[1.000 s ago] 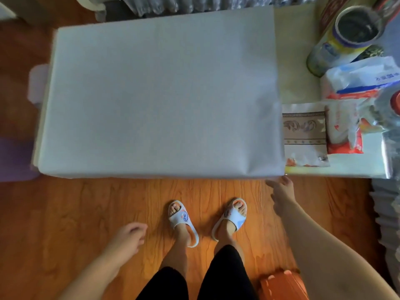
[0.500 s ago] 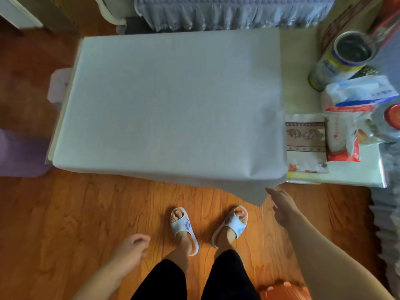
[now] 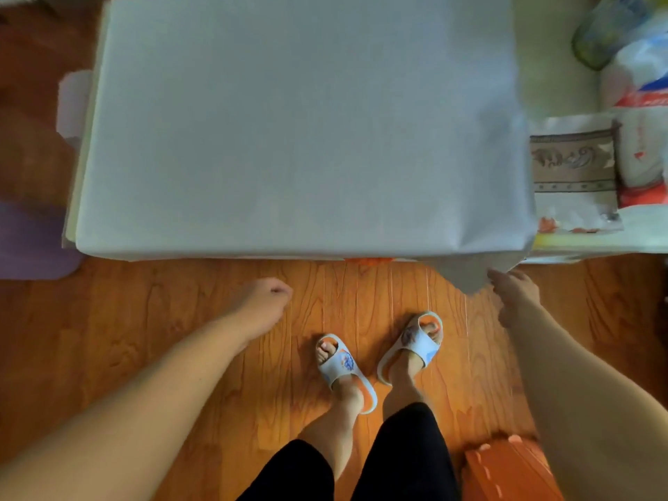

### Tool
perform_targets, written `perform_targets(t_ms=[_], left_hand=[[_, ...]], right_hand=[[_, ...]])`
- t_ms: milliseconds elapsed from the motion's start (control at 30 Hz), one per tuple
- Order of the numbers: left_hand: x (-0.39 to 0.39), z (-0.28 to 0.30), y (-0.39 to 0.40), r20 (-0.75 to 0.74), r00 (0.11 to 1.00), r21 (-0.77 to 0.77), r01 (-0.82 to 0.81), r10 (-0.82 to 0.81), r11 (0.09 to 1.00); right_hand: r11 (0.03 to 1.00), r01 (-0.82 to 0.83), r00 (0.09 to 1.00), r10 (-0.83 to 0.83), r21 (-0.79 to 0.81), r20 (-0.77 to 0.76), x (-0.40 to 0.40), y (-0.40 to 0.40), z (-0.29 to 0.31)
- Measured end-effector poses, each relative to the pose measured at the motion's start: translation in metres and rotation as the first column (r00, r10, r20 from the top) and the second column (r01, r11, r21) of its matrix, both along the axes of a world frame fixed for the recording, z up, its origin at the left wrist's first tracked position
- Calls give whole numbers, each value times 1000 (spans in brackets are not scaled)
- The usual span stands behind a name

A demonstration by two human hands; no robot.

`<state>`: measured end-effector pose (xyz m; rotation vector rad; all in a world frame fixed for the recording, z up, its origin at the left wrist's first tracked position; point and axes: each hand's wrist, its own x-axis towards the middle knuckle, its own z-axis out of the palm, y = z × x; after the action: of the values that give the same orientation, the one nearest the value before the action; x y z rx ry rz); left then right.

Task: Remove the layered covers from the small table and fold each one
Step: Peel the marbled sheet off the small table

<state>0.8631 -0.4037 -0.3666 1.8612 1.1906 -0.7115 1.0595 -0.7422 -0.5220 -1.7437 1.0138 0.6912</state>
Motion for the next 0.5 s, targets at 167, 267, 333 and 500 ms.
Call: perform_targets(t_ms=[167, 267, 333, 500], left_hand=[[-30, 9, -28, -27, 993, -131, 109, -113, 985], [-47, 35, -40, 7, 968, -70, 251, -251, 965], [-47, 54, -42, 43, 949, 28, 312, -313, 950], [2, 102, -63, 136, 850, 229, 473, -509, 851]], right_hand=[[997, 59, 997, -57, 51, -45, -30, 22, 63], [969, 74, 996, -61, 235, -63, -39, 35, 131], [923, 97, 994, -71, 371, -82, -38, 45, 186], [802, 117, 992, -62, 586, -113, 2, 56, 292]])
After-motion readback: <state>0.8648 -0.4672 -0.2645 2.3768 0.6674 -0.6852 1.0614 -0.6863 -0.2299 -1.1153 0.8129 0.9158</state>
